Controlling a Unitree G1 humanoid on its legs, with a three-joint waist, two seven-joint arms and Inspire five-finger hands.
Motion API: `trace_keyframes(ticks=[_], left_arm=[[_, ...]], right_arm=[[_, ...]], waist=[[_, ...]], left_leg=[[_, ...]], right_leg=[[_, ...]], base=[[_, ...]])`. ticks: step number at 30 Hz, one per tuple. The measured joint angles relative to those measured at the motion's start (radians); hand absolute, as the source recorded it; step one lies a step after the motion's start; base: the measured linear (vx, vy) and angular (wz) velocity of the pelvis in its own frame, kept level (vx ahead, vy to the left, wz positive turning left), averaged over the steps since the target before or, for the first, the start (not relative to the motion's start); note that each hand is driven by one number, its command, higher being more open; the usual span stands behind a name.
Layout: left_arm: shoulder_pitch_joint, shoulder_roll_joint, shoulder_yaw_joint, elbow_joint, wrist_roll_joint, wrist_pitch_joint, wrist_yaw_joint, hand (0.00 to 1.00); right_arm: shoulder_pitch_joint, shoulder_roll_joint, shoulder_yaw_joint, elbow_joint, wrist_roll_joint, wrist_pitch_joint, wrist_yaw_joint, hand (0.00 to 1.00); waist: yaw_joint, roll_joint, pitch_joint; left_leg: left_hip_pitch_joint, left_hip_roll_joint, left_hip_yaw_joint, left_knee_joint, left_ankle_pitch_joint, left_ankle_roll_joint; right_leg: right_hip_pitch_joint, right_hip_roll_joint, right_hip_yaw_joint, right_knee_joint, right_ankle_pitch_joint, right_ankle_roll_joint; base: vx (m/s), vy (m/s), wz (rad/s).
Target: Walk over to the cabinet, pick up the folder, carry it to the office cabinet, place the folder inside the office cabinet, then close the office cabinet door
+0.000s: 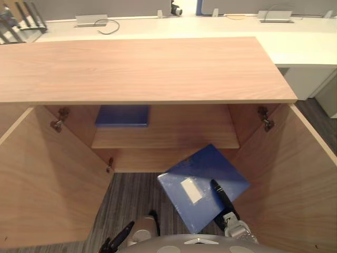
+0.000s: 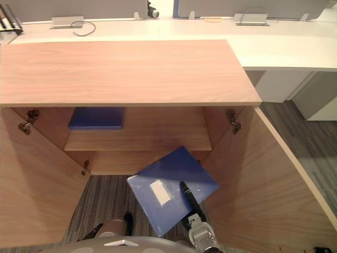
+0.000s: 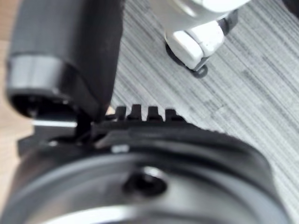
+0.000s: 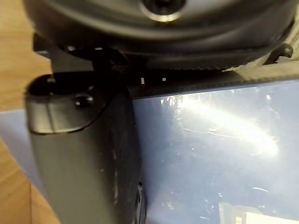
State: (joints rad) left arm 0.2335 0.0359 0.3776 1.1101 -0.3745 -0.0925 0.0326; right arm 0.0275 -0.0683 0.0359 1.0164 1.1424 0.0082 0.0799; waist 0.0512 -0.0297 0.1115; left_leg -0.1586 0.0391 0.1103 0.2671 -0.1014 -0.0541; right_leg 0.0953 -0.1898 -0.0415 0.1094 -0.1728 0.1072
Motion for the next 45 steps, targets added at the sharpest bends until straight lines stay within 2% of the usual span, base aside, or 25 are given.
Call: trace_keyframes(ticks=[1, 2, 6, 9, 17, 20, 22, 23, 24, 27, 29, 32, 36, 42, 45], left_arm=[[0.0, 0.008, 0.0, 0.001, 0.027, 0.004, -0.003, 1.0], [-0.001, 0.01, -0.007, 0.002, 0.031, 0.004, -0.004, 1.0], [-0.004, 0.012, -0.027, 0.011, 0.031, 0.004, -0.013, 1.0], [-0.005, 0.021, -0.049, 0.014, 0.033, 0.004, -0.015, 1.0], [-0.004, 0.028, -0.057, 0.028, 0.072, 0.006, -0.015, 1.0], [-0.004, 0.035, -0.054, 0.027, 0.08, 0.007, -0.015, 1.0], [-0.01, 0.045, -0.045, 0.018, 0.109, 0.006, -0.014, 1.0], [-0.02, 0.05, -0.046, 0.016, 0.111, 0.007, -0.014, 1.0], [-0.03, 0.052, -0.046, 0.016, 0.112, 0.007, -0.014, 1.0], [-0.068, 0.048, -0.048, -0.016, 0.115, 0.007, -0.013, 1.0], [-0.078, 0.046, -0.048, -0.04, 0.115, 0.006, -0.005, 1.0], [-0.079, 0.035, -0.048, -0.061, 0.115, 0.006, 0.01, 1.0], [-0.086, 0.017, -0.048, -0.107, 0.111, -0.001, 0.012, 1.0], [-0.092, 0.01, -0.061, -0.142, 0.111, -0.018, 0.011, 1.0], [-0.108, 0.009, -0.069, -0.151, 0.111, -0.019, 0.01, 1.0]], right_arm=[[-0.001, 0.008, 0.013, 0.012, -0.001, 0.005, 0.0, 0.0], [-0.007, 0.009, 0.021, 0.026, -0.017, 0.011, 0.004, 0.0], [-0.023, 0.007, 0.038, 0.072, -0.037, 0.025, 0.022, 0.0], [-0.025, 0.006, 0.053, 0.09, -0.037, 0.027, 0.023, 0.0], [-0.032, -0.028, 0.096, 0.107, -0.039, 0.028, 0.024, 0.0], [-0.024, -0.055, 0.132, 0.018, -0.073, 0.037, 0.02, 0.0], [-0.024, -0.068, 0.133, -0.151, -0.139, 0.043, 0.021, 0.0], [-0.027, -0.073, 0.132, -0.227, -0.154, 0.041, 0.022, 0.0], [-0.032, -0.078, 0.131, -0.27, -0.156, 0.039, 0.024, 0.0], [-0.072, -0.092, 0.089, -0.425, -0.171, -0.01, 0.035, 0.0], [-0.101, -0.096, 0.067, -0.519, -0.195, -0.045, 0.023, 0.0], [-0.1, -0.093, 0.055, -0.625, -0.195, -0.061, 0.014, 0.0], [-0.099, -0.093, 0.052, -0.731, -0.196, -0.079, -0.011, 0.0], [-0.089, -0.092, 0.051, -0.805, -0.197, -0.09, -0.029, 0.0], [-0.082, -0.089, 0.051, -0.846, -0.23, -0.093, -0.043, 0.0]], waist=[[0.002, -0.013, -0.01], [0.006, -0.012, -0.019], [0.006, 0.001, -0.045], [0.009, 0.0, -0.057], [0.01, 0.013, -0.066], [0.005, 0.008, -0.057], [0.004, -0.003, -0.036], [0.002, 0.001, -0.024], [-0.001, -0.001, -0.016], [-0.004, 0.018, 0.051], [-0.003, 0.023, 0.094], [-0.001, 0.026, 0.116], [0.003, 0.034, 0.156], [0.007, 0.039, 0.184], [0.025, 0.045, 0.195]], left_leg=[[0.02, -0.015, 0.012, -0.035, 0.012, 0.014], [0.047, -0.031, 0.025, -0.078, 0.024, 0.021], [0.085, -0.04, 0.028, -0.152, 0.048, 0.035], [0.089, -0.039, 0.02, -0.163, 0.052, 0.033], [0.135, -0.021, 0.001, -0.312, 0.153, 0.013], [0.128, -0.025, 0.001, -0.351, 0.187, 0.011], [0.104, -0.033, -0.001, -0.351, 0.179, 0.004], [0.089, -0.035, -0.019, -0.35, 0.179, 0.003], [0.075, -0.036, -0.031, -0.339, 0.179, 0.003], [-0.029, -0.028, -0.044, -0.216, 0.157, 0.001], [-0.124, -0.023, -0.041, -0.094, 0.127, 0.0], [-0.234, -0.009, -0.036, 0.053, 0.08, 0.004], [-0.307, 0.007, -0.034, 0.168, 0.026, 0.001], [-0.368, 0.009, -0.036, 0.229, 0.007, 0.005], [-0.412, 0.011, -0.037, 0.273, -0.009, 0.002]], right_leg=[[0.001, -0.014, 0.002, -0.01, 0.017, 0.0], [0.001, -0.021, 0.008, -0.018, 0.036, -0.006], [0.012, -0.021, 0.0, -0.048, 0.075, -0.021], [0.02, -0.018, -0.009, -0.061, 0.075, -0.021], [-0.005, 0.008, -0.012, -0.063, 0.075, -0.021], [-0.039, 0.006, -0.011, -0.062, 0.073, -0.018], [-0.083, -0.003, -0.01, -0.053, 0.057, 0.002], [-0.109, -0.002, -0.007, -0.039, 0.054, -0.002], [-0.124, -0.001, -0.007, -0.026, 0.052, -0.006], [-0.215, 0.001, 0.001, 0.073, 0.033, -0.019], [-0.316, -0.001, 0.022, 0.203, -0.005, -0.011], [-0.416, 0.002, 0.033, 0.343, -0.051, 0.002], [-0.491, 0.005, 0.048, 0.465, -0.108, -0.006], [-0.552, -0.002, 0.051, 0.535, -0.134, -0.004], [-0.588, -0.002, 0.054, 0.569, -0.145, 0.001]], base=[[0.19, 0.134, -0.2], [0.18, 0.135, -0.19], [0.14, 0.073, -0.04], [0.06, -0.042, 0.03], [-0.06, -0.071, -0.03], [-0.18, -0.013, -0.19], [-0.21, 0.006, -0.36], [-0.18, 0.019, -0.19], [-0.22, 0.03, -0.01], [-0.21, 0.016, 0.06], [-0.16, -0.024, -0.03], [-0.1, -0.063, 0.0], [-0.08, -0.041, -0.03], [-0.04, -0.008, 0.04], [0.0, 0.001, 0.01]])
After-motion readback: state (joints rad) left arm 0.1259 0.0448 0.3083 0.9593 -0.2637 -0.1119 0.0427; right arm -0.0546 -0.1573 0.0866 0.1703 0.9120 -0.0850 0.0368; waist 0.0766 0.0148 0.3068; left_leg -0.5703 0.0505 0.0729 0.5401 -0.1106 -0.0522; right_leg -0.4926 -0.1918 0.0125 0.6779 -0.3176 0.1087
